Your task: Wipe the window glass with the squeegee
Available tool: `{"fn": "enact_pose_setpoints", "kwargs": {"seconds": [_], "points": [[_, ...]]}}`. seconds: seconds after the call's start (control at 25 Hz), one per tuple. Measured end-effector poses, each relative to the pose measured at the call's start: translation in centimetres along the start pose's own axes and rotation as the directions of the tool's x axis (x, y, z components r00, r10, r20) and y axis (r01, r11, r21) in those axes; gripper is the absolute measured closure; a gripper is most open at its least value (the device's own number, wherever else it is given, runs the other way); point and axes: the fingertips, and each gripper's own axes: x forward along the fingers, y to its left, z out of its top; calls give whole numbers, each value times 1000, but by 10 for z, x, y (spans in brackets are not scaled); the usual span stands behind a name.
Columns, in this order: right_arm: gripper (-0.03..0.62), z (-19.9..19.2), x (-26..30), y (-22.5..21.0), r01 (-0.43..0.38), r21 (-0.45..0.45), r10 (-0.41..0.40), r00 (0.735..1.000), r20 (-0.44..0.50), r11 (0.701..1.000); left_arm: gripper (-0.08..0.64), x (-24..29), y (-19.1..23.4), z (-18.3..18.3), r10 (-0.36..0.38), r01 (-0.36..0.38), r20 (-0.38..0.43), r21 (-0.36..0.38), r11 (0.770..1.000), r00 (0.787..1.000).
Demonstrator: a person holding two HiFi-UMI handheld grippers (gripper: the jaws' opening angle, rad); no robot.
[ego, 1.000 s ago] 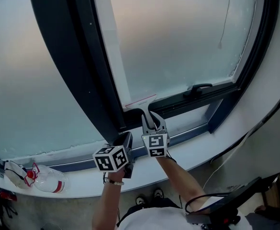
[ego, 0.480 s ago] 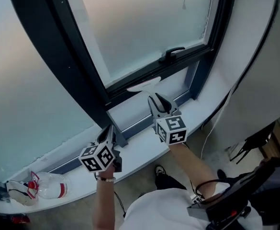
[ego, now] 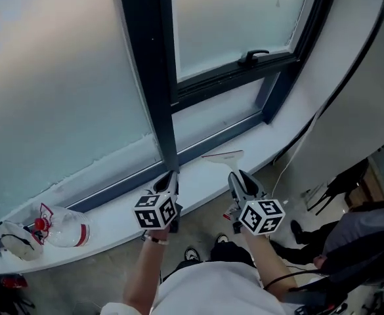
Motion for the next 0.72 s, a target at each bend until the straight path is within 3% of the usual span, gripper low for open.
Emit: {"fn": "enact_pose_setpoints", "kwargs": {"seconds": [0.12,0.32,0.72], "points": [[505,-10,-9,5,21,27,-20,1000,-6,999,560,-9,-3,-18,-6,5,-13,-35,999,1000],[505,-4,-20,15,21,-57,-21,1000,1,998,560,-13,-19,-23,-45,44,-6,-34,998,999],[505,-2,-44,-11,57,-82,-58,998,-6,995,560,7,-59,-34,-85,84,-37,-27,996,996]]}}
